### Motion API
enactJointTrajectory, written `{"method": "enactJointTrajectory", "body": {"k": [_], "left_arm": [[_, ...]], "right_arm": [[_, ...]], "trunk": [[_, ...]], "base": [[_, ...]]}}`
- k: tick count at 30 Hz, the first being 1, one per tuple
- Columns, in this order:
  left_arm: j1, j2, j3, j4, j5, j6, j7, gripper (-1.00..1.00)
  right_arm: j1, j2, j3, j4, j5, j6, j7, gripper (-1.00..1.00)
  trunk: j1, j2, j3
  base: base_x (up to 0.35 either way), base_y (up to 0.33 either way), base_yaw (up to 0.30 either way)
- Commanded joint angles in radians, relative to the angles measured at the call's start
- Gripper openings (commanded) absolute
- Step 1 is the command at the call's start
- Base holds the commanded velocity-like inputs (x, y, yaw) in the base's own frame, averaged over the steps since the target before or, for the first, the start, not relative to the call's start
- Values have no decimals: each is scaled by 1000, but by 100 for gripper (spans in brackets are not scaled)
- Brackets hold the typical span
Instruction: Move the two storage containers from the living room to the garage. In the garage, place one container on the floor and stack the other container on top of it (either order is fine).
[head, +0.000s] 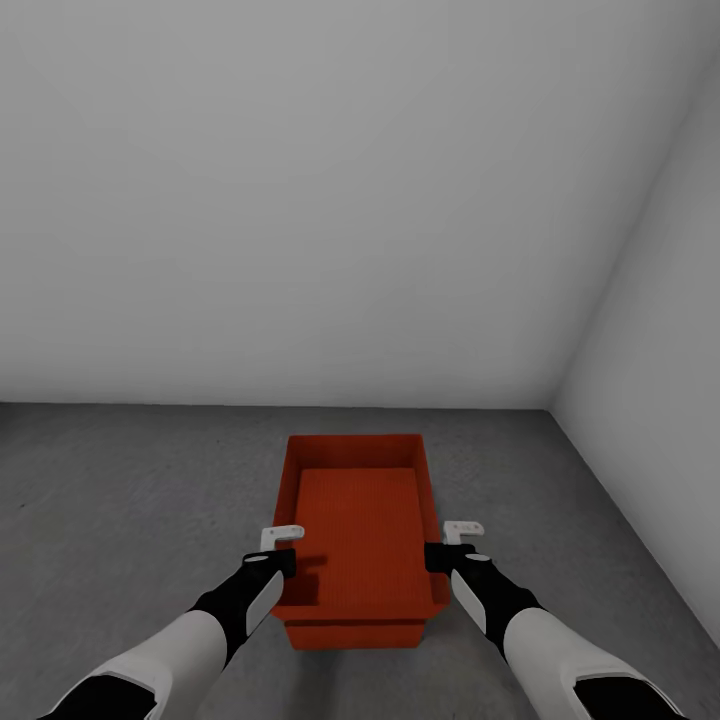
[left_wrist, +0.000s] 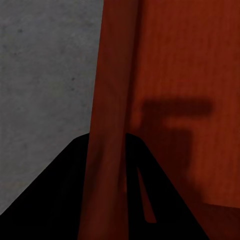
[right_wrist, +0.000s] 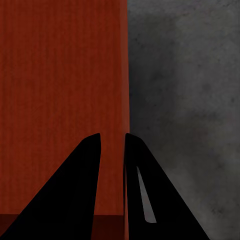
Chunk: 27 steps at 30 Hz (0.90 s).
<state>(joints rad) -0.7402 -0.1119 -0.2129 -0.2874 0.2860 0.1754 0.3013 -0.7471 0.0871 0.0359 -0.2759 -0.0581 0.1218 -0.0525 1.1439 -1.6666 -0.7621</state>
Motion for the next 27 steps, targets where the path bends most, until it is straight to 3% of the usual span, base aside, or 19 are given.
{"method": "enactJointTrajectory", "body": {"k": [1, 8, 27], "left_arm": [[-1, 44, 58, -6, -18, -7, 9, -100], [-1, 44, 58, -4, -18, -7, 9, -100], [-1, 45, 58, -6, -18, -7, 9, -100]], "right_arm": [[0, -1, -28, -1, -2, 6, 0, -100], [0, -1, -28, 0, -2, 6, -1, -100], [0, -1, -28, 0, -2, 6, -1, -100]], "trunk": [[0, 0, -1], [0, 0, -1], [73, -133, -60]], "base": [[0, 0, 0], [0, 0, 0], [0, 0, 0]]}}
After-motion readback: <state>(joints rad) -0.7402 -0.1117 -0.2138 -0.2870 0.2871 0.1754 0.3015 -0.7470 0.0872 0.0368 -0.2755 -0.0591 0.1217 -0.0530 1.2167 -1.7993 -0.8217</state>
